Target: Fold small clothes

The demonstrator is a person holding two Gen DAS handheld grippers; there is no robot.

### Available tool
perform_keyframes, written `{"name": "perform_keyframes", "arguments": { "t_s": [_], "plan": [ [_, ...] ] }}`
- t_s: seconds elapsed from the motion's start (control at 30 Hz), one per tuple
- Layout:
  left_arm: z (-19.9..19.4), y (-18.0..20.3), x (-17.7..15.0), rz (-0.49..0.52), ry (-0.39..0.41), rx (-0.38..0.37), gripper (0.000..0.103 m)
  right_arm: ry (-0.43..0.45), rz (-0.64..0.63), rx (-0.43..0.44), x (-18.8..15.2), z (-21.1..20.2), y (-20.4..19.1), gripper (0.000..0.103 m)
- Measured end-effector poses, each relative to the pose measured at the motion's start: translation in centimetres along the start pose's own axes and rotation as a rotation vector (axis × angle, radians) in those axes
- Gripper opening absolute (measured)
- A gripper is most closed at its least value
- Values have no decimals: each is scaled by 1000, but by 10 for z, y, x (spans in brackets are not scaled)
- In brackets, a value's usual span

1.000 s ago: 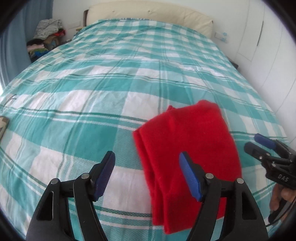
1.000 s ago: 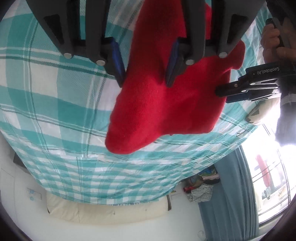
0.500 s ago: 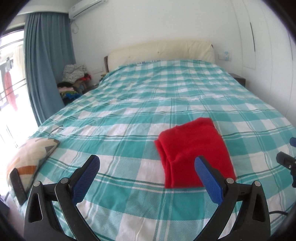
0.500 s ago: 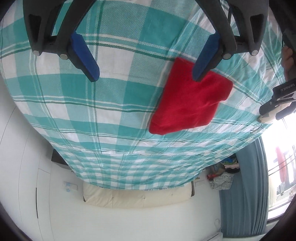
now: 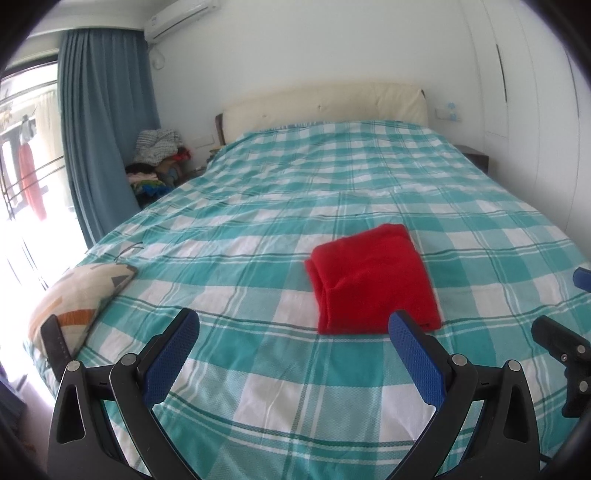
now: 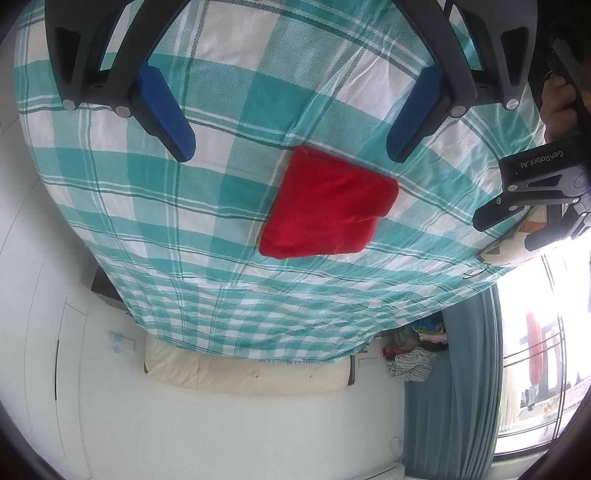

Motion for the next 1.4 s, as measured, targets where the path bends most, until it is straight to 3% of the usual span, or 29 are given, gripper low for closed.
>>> {"name": "perform_keyframes", "arguments": {
  "t_s": [0.3, 0.73, 0.93, 1.1, 1.4],
  "plan": [
    [-14, 6, -20, -12, -56, -42, 103, -28, 18, -7, -11, -18, 4, 102],
    [-45, 6, -28, -35, -36, -75, 103, -61, -4, -33, -29, -47, 0, 102],
    [-58, -3, -22, -61, -25, -48, 103, -63, -3, 12, -28, -55, -12, 102],
    [-61, -14, -20, -93, -52, -26, 103, -53, -13, -20, -21, -59, -16, 102],
    [-53, -1, -26, -107, -77, -93, 103, -43, -25, -103, -8, -65, -12, 102]
  ]
}}
Point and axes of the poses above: each gripper's, at about its wrist camera, not at the fingertips, and z roughly the way its jaws point, y to its right, x to its top, the point moved 10 cm from there along z, roughly the way its jaws point, and after that the axes turned 14 degrees about -x, right-handed, at the moved point
